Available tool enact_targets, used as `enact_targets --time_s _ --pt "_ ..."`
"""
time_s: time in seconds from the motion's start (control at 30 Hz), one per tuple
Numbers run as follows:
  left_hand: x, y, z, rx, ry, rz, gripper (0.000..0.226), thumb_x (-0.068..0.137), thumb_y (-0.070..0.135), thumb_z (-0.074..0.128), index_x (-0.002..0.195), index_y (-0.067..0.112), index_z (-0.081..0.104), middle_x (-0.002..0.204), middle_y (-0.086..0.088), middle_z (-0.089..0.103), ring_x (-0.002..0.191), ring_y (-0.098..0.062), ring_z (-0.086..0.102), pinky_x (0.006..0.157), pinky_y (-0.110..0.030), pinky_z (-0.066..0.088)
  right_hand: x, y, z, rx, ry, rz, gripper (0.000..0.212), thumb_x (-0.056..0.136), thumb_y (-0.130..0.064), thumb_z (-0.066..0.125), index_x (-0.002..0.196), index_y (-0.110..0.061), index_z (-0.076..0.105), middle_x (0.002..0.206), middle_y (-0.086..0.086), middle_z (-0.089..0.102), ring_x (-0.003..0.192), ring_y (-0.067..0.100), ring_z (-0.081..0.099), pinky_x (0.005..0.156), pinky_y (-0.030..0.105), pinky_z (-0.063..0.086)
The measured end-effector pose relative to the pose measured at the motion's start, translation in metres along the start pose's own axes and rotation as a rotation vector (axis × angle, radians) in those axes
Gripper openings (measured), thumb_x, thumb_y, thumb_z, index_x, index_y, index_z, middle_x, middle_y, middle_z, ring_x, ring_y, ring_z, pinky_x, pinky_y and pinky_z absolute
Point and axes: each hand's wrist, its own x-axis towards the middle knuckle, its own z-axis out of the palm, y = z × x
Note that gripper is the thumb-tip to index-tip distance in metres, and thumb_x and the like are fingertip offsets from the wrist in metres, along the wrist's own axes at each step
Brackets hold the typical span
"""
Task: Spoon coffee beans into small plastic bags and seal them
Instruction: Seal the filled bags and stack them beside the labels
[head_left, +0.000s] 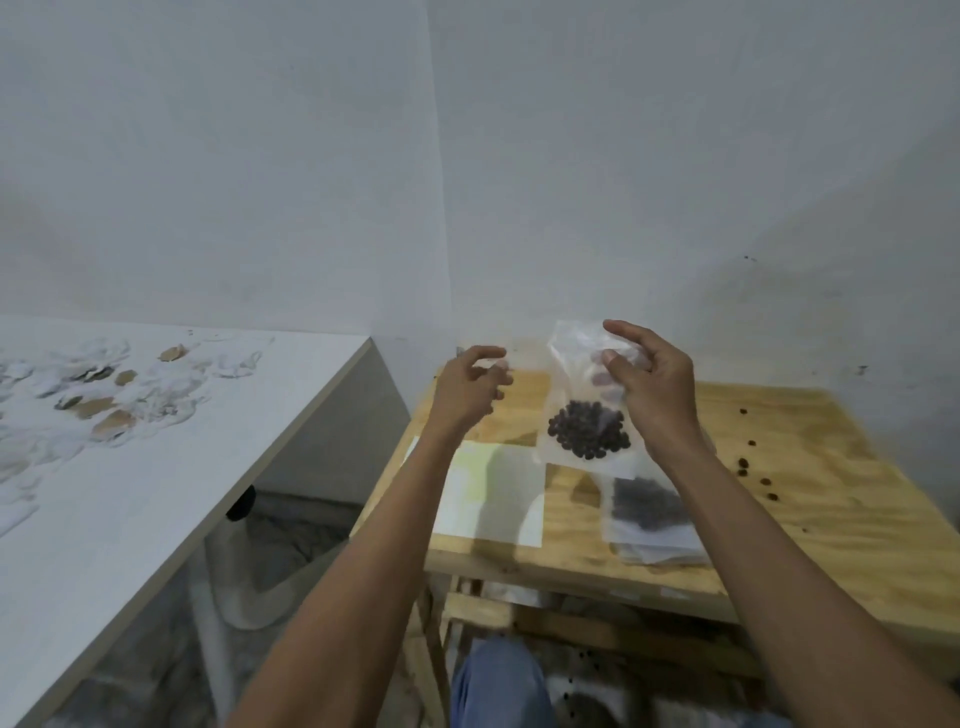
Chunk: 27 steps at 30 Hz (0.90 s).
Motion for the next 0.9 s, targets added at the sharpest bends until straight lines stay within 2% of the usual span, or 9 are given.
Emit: enact_targets --time_s 0.07,0.13,0.2,0.33,0.43,0.53,0.67,0.77,0.9 --pt "0.013 -0.032 -0.025 0.298 0.061 -0.073 0.016 0.092 0.019 0.066 0.105 0.028 0.066 0.102 -0.013 0.076 0.084 -0.027 0.070 0.080 -0.039 0.058 0.001 0.006 0.003 0.015 0.014 -0.007 0.037 0.097 -0.008 0.065 0.113 -0.040 0.072 0.126 -0.005 0.068 0.088 0.018 0.076 0.075 0.040 0.064" --pt "0.020 -0.055 -0.040 0.495 0.114 -0.150 0.026 0.089 0.014 0.066 0.112 0.025 0.066 0.117 -0.011 0.071 0.092 -0.023 0.067 0.085 -0.035 0.055 0.002 0.013 0.008 0.014 0.026 -0.011 0.038 0.096 -0.008 0.066 0.109 -0.044 0.072 0.124 -0.007 0.070 0.099 0.022 0.074 0.077 0.042 0.064" --pt "0.022 -0.070 -0.046 0.594 0.137 -0.197 0.035 0.091 0.009 0.065 0.125 0.017 0.064 0.131 -0.010 0.063 0.096 -0.017 0.058 0.082 -0.030 0.048 0.004 0.020 0.015 0.006 0.023 0.008 0.040 0.096 -0.010 0.067 0.104 -0.048 0.073 0.122 -0.008 0.071 0.109 0.026 0.070 0.082 0.046 0.063" --pt "0.028 -0.090 -0.044 0.614 0.157 -0.261 0.036 0.094 0.016 0.067 0.129 0.010 0.060 0.133 -0.017 0.059 0.109 -0.031 0.065 0.093 -0.044 0.056 0.006 0.033 0.022 -0.017 0.006 0.040 0.038 0.094 -0.013 0.068 0.105 -0.049 0.073 0.120 -0.006 0.072 0.113 0.030 0.068 0.081 0.046 0.063" --pt "0.035 -0.093 -0.041 0.631 0.172 -0.290 0.038 0.092 0.010 0.068 0.129 0.007 0.058 0.129 -0.015 0.060 0.109 -0.032 0.064 0.087 -0.038 0.054 0.009 0.037 0.022 -0.013 0.005 0.057 0.035 0.095 -0.012 0.068 0.108 -0.044 0.074 0.120 -0.003 0.072 0.107 0.028 0.071 0.074 0.040 0.064" --pt "0.040 -0.093 -0.041 0.691 0.157 -0.317 0.039 0.088 0.003 0.072 0.124 0.003 0.058 0.124 -0.016 0.061 0.106 -0.030 0.060 0.076 -0.036 0.046 0.012 0.039 0.020 -0.007 0.002 0.064 0.031 0.096 -0.009 0.067 0.113 -0.035 0.073 0.118 0.004 0.072 0.089 0.023 0.076 0.068 0.035 0.062" --pt "0.047 -0.097 -0.043 0.716 0.111 -0.349 0.033 0.091 0.004 0.069 0.122 0.000 0.058 0.119 -0.017 0.062 0.092 -0.025 0.054 0.075 -0.035 0.046 0.012 0.039 0.019 0.006 0.003 0.082 0.029 0.097 -0.008 0.066 0.118 -0.025 0.072 0.110 0.006 0.072 0.075 0.018 0.076 0.066 0.034 0.063" --pt "0.049 -0.099 -0.044 0.722 0.059 -0.357 0.032 0.095 0.007 0.060 0.126 0.000 0.056 0.119 -0.016 0.064 0.099 -0.027 0.061 0.077 -0.036 0.050 0.011 0.039 0.021 0.014 -0.002 0.085 0.028 0.097 -0.008 0.066 0.119 -0.024 0.072 0.113 0.005 0.072 0.074 0.018 0.076 0.068 0.036 0.064" --pt "0.045 -0.093 -0.045 0.718 -0.068 -0.336 0.040 0.097 0.008 0.053 0.137 0.005 0.047 0.130 -0.016 0.055 0.112 -0.031 0.059 0.084 -0.038 0.051 0.010 0.041 0.021 0.010 -0.005 0.083 0.028 0.096 -0.010 0.066 0.116 -0.029 0.073 0.119 0.004 0.072 0.083 0.020 0.076 0.069 0.038 0.064"
